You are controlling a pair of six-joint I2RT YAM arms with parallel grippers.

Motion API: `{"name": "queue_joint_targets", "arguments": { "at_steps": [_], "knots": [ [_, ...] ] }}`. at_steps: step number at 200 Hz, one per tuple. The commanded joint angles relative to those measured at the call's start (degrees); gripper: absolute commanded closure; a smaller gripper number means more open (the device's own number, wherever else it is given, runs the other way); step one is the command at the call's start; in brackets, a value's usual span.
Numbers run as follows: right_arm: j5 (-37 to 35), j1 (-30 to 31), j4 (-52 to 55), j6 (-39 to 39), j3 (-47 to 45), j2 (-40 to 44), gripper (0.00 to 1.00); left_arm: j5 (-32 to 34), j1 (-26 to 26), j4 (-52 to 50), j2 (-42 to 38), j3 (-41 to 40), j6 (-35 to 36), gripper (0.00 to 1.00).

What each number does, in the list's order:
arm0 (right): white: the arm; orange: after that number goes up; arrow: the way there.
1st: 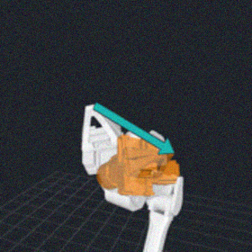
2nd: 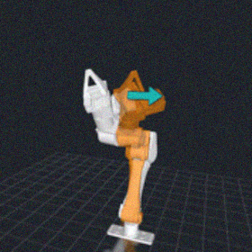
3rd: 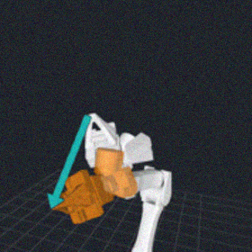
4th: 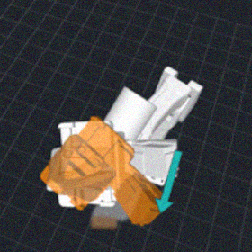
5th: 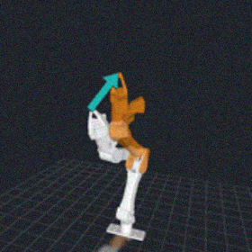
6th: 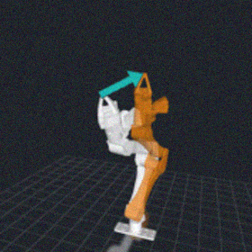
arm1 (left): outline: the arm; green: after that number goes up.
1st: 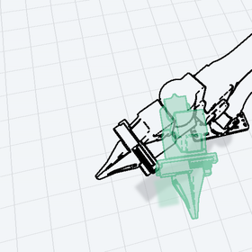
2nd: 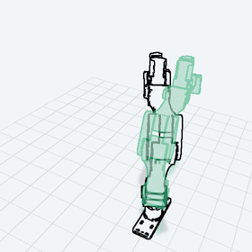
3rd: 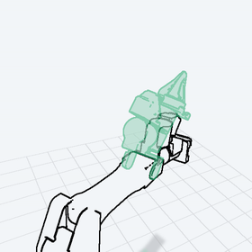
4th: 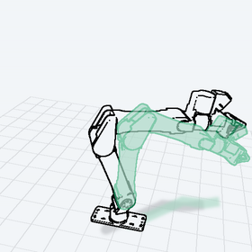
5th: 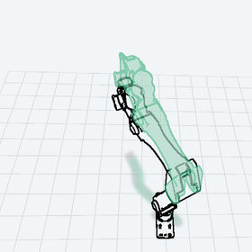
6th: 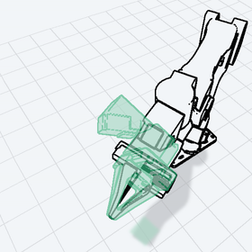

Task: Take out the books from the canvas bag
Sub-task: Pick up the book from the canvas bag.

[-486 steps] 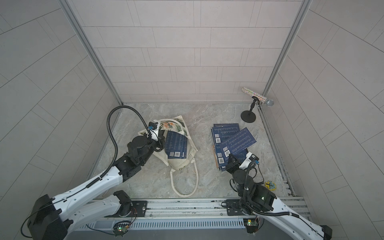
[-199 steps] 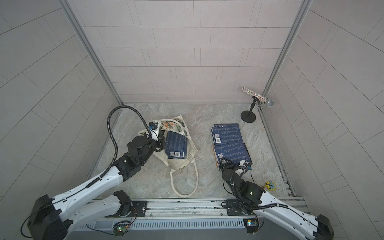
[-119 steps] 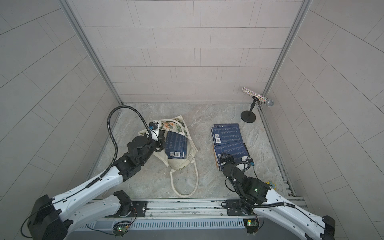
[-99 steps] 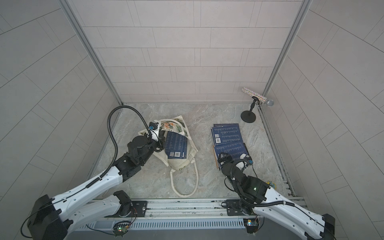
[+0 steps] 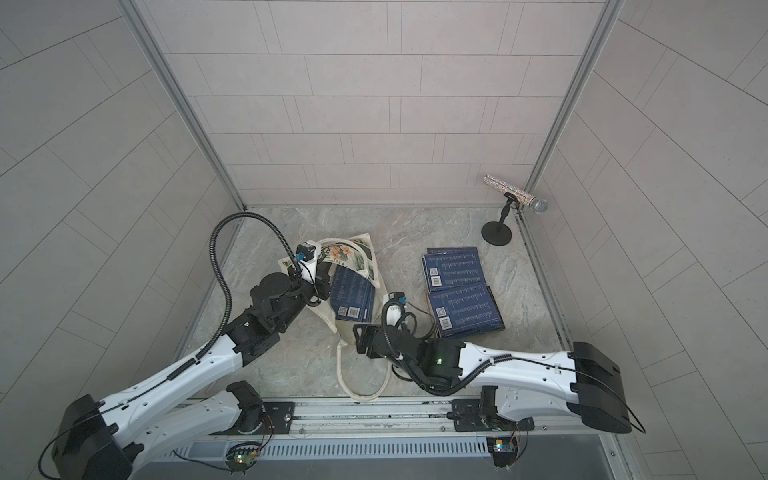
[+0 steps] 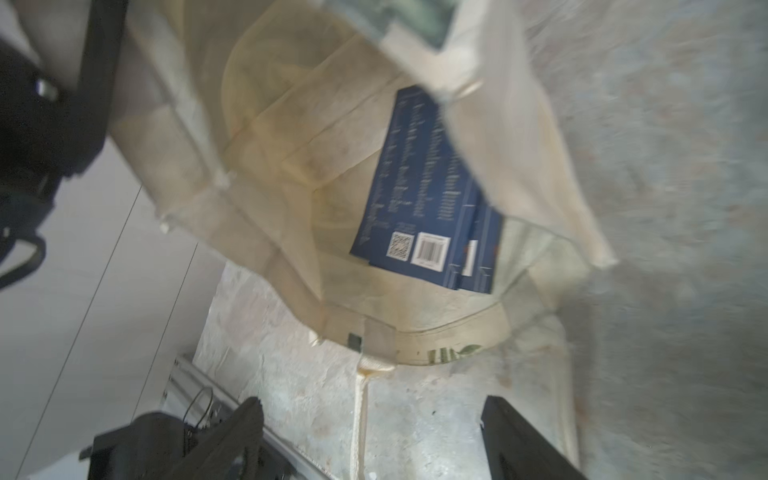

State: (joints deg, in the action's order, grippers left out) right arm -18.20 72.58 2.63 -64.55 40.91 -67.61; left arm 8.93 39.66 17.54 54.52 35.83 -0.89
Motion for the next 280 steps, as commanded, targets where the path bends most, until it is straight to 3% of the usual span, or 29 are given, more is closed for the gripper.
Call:
{"name": "queue_joint_targets", "arguments": {
  "at_steps": [1, 29, 50, 85, 173, 235, 280],
  "knots": [
    [0.98, 0.72, -6.02, 4.60, 0.76, -5.90, 0.15, -1.73, 0.06, 8.82, -2.76, 0.06, -1.01, 1.00],
    [0.07, 0.59, -6.28, 3.19, 3.75, -12.88, 0.14, -1.72, 0.12, 8.49, -2.45, 0.21, -1.01, 1.00],
    [-5.31, 0.26, -9.26, 2.28, 3.65, -16.25, 0.14, -1.76, 0.09, 8.40, -2.32, 0.37, -1.03, 1.00],
    [-4.01, -5.27, -14.89, -0.61, 1.10, -19.46, 0.16, -2.71, 0.07, 8.32, -2.41, 0.33, -1.22, 1.00],
    [3.71, -17.36, -17.01, 3.19, 3.87, -28.01, 0.16, -6.81, 0.08, 10.58, -2.93, -0.73, -1.31, 1.00],
    [10.25, -20.22, -24.88, 10.51, 5.40, -34.37, 0.18, -9.67, 0.10, 11.30, -2.77, -1.00, -1.84, 1.00],
    [19.67, -21.17, -36.65, 12.04, 4.17, -38.43, 0.21, -11.02, 0.09, 11.29, -2.62, -0.94, -2.10, 1.00]
  ]
}}
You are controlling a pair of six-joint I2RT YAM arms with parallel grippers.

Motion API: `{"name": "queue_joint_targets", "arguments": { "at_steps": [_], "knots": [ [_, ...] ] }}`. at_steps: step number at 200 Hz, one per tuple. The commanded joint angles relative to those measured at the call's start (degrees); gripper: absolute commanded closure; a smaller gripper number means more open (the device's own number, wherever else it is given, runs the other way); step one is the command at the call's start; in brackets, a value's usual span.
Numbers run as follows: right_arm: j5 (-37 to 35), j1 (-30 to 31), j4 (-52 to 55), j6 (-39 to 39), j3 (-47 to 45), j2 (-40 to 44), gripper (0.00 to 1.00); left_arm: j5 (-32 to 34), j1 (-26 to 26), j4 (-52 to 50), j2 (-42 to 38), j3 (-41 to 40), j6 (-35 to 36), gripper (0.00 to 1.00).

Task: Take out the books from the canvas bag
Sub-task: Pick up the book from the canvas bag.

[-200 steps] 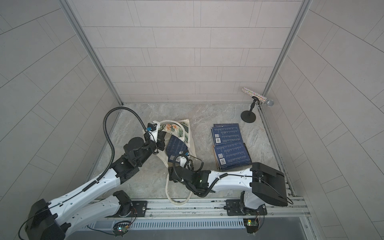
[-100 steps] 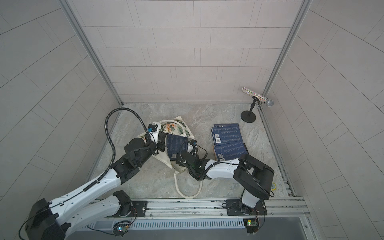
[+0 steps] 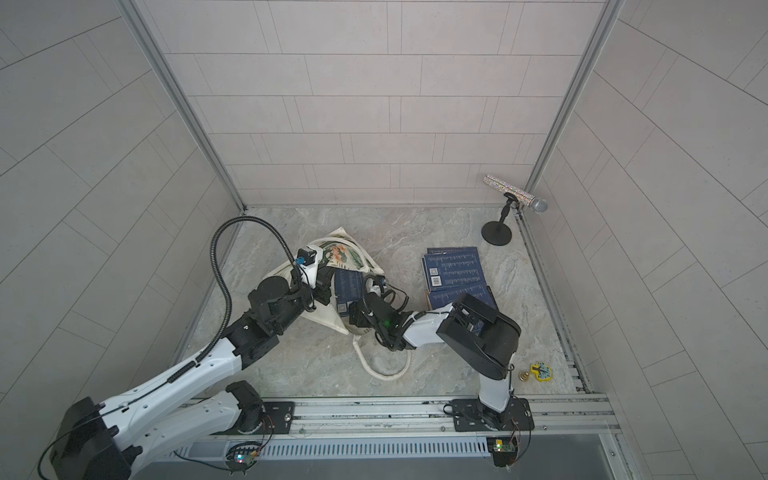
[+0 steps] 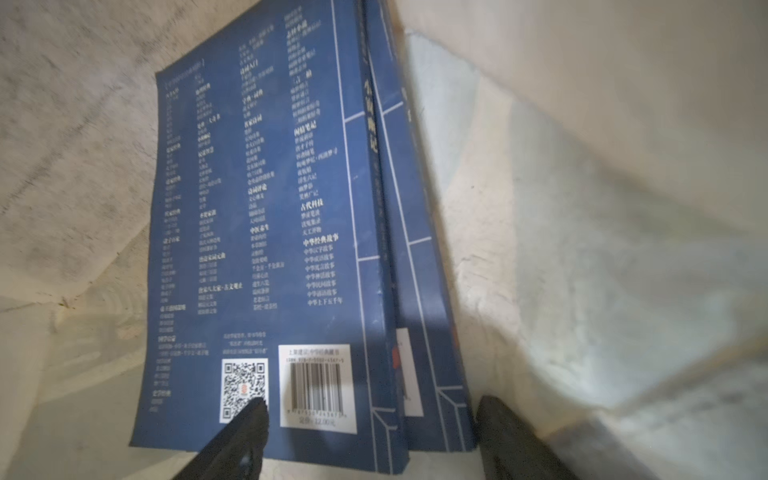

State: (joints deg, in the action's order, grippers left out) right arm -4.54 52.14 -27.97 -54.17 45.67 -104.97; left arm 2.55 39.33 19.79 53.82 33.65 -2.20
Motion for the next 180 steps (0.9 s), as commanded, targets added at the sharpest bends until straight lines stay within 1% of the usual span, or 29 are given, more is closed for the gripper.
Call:
{"name": "queue_joint_targets", "arguments": {
  "at_steps": [1, 21, 36, 57, 76, 87, 120, 131, 148, 158, 167, 180],
  "knots": [
    [6.06, -0.73, -6.31, 1.77, -0.63, -1.10, 0.21, -4.74, 0.40, 9.04, -1.90, 1.24, -0.79, 1.00],
    [7.75, -0.68, -9.93, 2.40, -1.02, -1.04, 0.21, -5.58, 0.43, 9.11, -1.58, 1.27, -1.02, 1.00],
    [11.22, -0.77, -12.24, 3.16, -0.87, -0.97, 0.22, -6.39, 0.40, 9.14, -1.48, 1.30, -1.02, 1.00],
    [11.93, -0.71, -11.24, 3.13, -0.88, 0.64, 0.23, -7.11, 0.40, 9.46, -1.62, 1.05, -1.01, 1.00],
    [7.86, -0.72, -10.62, 2.06, -2.58, 2.23, 0.24, -7.83, 0.42, 10.15, -2.02, 0.81, -1.31, 1.00],
    [5.76, -0.72, -10.36, 0.85, -3.33, 2.56, 0.23, -8.56, 0.41, 11.00, -2.27, 0.48, -1.51, 1.00],
    [-2.07, -0.64, -16.26, -1.28, -7.65, 2.30, 0.23, -9.20, 0.40, 11.50, -2.68, 0.12, -1.68, 1.00],
    [-2.03, -0.70, -18.54, -0.60, -7.74, 1.04, 0.22, -9.44, 0.40, 11.61, -2.50, 0.17, -1.76, 1.00],
    [-0.96, -0.94, -19.28, 0.33, -6.74, -1.37, 0.21, -9.79, 0.44, 11.51, -2.31, 0.19, -1.79, 1.00],
    [0.41, -1.12, -22.93, 0.80, -7.02, -3.24, 0.20, -9.98, 0.53, 11.55, -2.25, 0.19, -1.84, 1.00],
    [2.02, -1.52, -27.02, 0.34, -7.49, -4.94, 0.24, -9.95, 0.48, 11.51, -2.16, 0.19, -1.76, 1.00],
    [3.74, -2.11, -30.40, -1.60, -8.02, -5.96, 0.35, -9.84, 0.50, 11.33, -2.04, 0.19, -1.83, 1.00]
  ]
}}
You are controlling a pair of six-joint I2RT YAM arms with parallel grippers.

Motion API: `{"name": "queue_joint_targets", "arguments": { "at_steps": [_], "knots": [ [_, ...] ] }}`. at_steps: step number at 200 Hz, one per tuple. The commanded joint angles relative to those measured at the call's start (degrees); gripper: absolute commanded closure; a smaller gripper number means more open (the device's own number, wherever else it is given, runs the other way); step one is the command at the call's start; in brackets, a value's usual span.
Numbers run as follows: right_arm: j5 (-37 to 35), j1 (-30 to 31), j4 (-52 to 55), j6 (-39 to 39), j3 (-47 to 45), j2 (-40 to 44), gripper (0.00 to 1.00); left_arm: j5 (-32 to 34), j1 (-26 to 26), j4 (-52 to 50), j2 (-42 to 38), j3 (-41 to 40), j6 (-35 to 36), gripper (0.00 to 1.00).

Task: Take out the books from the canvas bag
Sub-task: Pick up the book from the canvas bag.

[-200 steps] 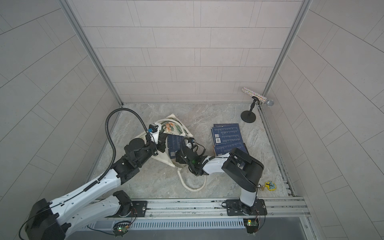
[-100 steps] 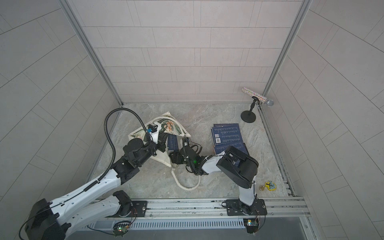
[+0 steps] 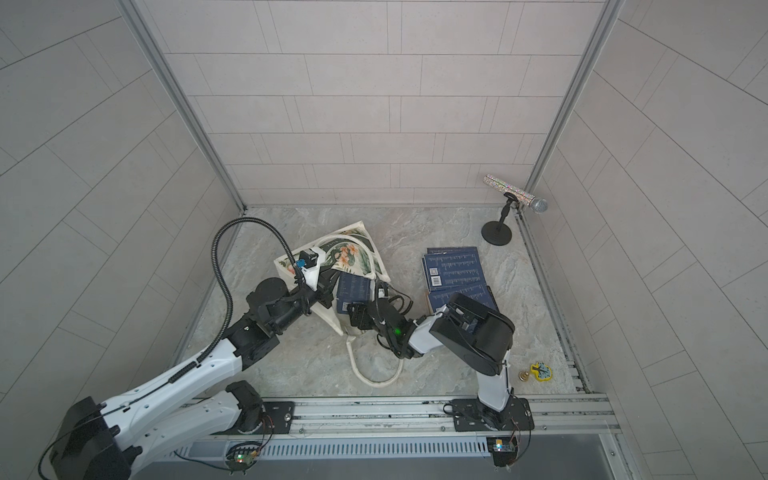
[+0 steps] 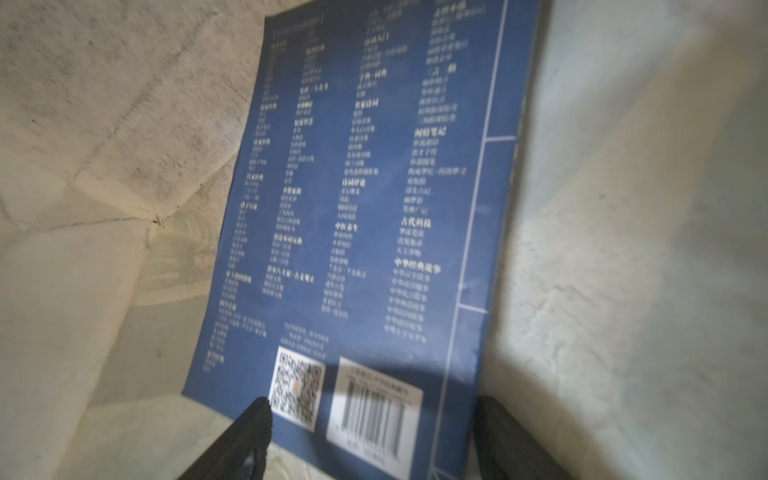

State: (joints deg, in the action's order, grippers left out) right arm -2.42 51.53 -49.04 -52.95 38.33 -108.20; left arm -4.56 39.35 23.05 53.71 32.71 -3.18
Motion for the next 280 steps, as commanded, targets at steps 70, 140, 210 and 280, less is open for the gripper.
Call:
{"name": "queue_joint_targets", "arguments": {
  "at_steps": [70, 140, 210, 280],
  "knots": [
    [-1.54, -0.03, -0.75, -0.40, -2.40, 6.61, 0.62, -2.84, 0.46, 7.45, -1.21, 1.65, -0.51, 1.00],
    [-7.31, 2.23, 17.42, 4.61, -0.82, 17.00, 0.72, -2.78, 0.46, 6.13, -0.54, 2.12, -0.34, 1.00],
    [-3.17, 3.12, 12.13, 6.51, 4.16, 11.29, 0.50, -3.35, 0.59, 5.90, -0.28, 2.27, -0.51, 1.00],
    [-2.50, 0.46, 14.90, 7.74, 9.23, 6.97, 0.69, -2.84, 0.81, 5.52, -0.54, 2.30, -0.72, 1.00]
  ]
}}
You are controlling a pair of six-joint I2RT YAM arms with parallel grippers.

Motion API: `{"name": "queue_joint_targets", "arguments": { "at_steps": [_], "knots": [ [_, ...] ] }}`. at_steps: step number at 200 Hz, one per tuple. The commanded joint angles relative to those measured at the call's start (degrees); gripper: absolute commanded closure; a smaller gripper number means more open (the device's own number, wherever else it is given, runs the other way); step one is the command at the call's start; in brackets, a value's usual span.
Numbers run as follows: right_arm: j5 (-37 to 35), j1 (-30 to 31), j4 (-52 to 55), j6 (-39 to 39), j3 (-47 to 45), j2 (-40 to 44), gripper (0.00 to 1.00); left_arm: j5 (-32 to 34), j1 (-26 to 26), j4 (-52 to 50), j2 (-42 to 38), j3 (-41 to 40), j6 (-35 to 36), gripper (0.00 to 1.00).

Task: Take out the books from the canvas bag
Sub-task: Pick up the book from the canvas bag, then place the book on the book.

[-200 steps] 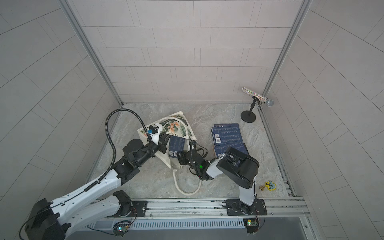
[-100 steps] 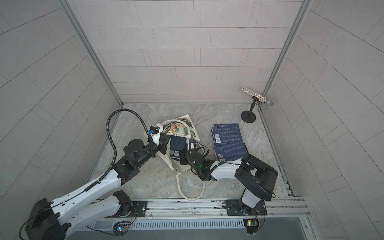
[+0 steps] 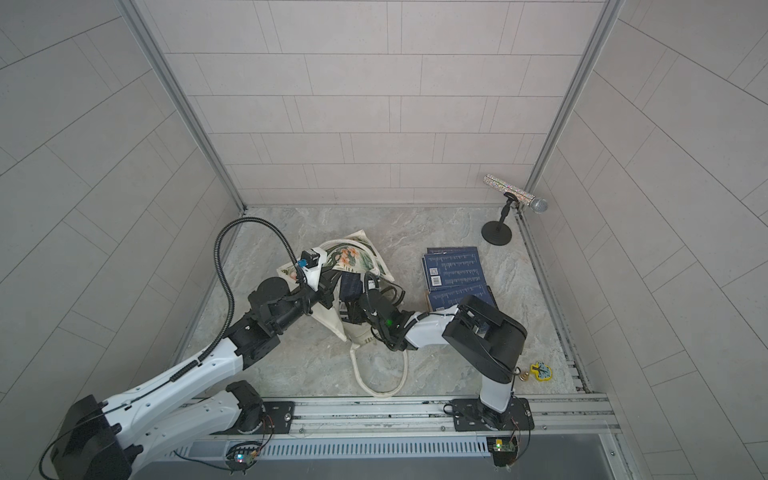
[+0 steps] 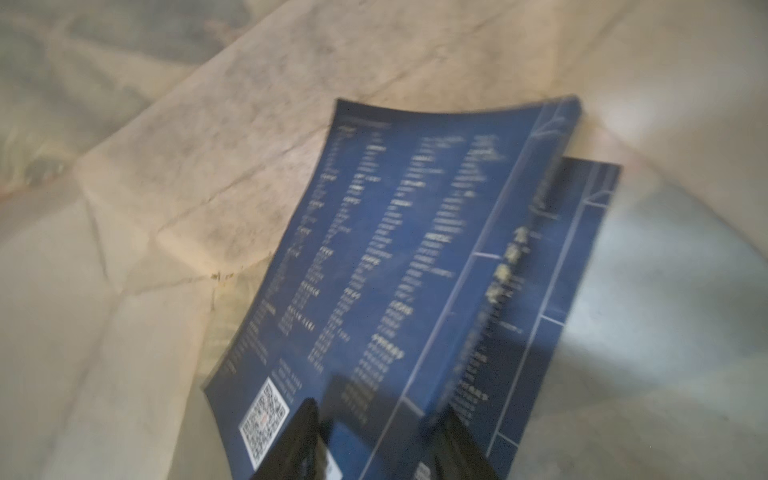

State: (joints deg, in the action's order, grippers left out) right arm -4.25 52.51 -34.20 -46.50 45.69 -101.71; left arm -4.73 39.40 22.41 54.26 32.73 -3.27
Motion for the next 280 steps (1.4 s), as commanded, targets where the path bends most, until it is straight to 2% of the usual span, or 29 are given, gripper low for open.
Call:
{"name": "queue_joint_targets", "arguments": {
  "at_steps": [1, 19, 45, 69, 124, 171, 213, 237, 263, 280],
  "knots": [
    [-0.63, -0.50, 0.08, 1.35, 1.86, 0.56, 0.69, -2.61, 0.81, 6.11, -1.09, 2.31, -0.62, 1.00],
    [-1.10, 0.08, -1.05, 2.56, 0.12, 2.59, 0.82, 0.12, 0.92, 4.49, -0.90, 2.95, -0.53, 1.00],
    [-1.90, 2.87, -0.15, 7.03, -2.30, 8.45, 1.00, 8.08, 0.86, 0.67, 0.25, 4.89, -0.38, 1.00],
    [-5.42, 7.42, 5.87, 14.82, -2.70, 14.42, 1.00, 13.78, 0.87, -2.75, 1.46, 6.62, -0.82, 1.00],
    [-5.01, 7.91, 11.10, 15.15, -9.35, 26.77, 1.00, 22.50, 0.61, -7.10, 3.83, 9.03, -1.28, 1.00],
    [-5.21, 7.96, 22.59, 19.81, -12.94, 45.01, 1.00, 25.12, -0.02, -8.26, 4.80, 9.80, -1.36, 1.00],
    [-12.78, 6.86, 31.10, 19.30, -15.19, 62.76, 1.00, 24.93, -0.29, -8.51, 4.88, 9.90, -1.31, 1.00],
    [-21.68, 6.22, 35.89, 17.01, -15.01, 70.22, 1.00, 24.67, -0.27, -8.79, 5.06, 10.08, -1.37, 1.00],
    [-32.88, 3.95, 39.64, 12.11, -15.87, 75.60, 1.00, 24.17, -0.24, -8.60, 4.89, 9.95, -1.47, 1.00],
    [-33.71, -0.17, 39.76, 8.43, -16.87, 76.20, 1.00, 23.38, -0.26, -8.64, 4.89, 9.91, -1.46, 1.00]
  ]
}}
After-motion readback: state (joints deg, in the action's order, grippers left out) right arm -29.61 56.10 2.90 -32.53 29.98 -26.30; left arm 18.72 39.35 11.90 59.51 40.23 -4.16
